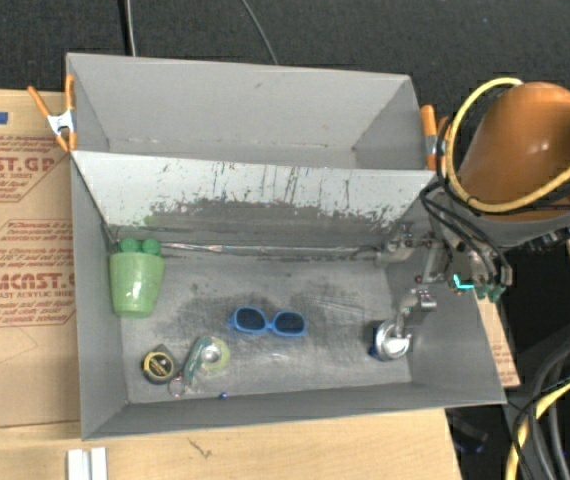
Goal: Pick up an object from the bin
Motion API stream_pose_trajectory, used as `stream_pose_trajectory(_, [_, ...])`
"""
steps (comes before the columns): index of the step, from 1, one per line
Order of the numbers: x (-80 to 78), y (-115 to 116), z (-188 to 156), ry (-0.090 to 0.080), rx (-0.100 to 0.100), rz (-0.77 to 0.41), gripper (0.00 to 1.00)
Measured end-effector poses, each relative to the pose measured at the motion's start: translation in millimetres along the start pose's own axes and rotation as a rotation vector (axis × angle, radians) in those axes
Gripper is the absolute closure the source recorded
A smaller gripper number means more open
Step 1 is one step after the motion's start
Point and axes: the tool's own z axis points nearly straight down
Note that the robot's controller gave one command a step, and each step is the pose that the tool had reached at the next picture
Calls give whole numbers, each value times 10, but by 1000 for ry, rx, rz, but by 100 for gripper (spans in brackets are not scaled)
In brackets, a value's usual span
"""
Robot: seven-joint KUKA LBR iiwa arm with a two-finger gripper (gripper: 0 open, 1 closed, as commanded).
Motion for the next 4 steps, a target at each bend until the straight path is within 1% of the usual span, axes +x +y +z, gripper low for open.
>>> stream_pose_trajectory(1, [104, -670, 1697, -19, 2, -264, 0])
stream_pose_trajectory(2, [-6, -756, 1428, -9, 1, -135, 0])
stream_pose_trajectory(3, [137, -749, 1437, -5, -1, 88, 0])
stream_pose_trajectory(4, [88, -750, 1704, -7, -4, 456, 0])
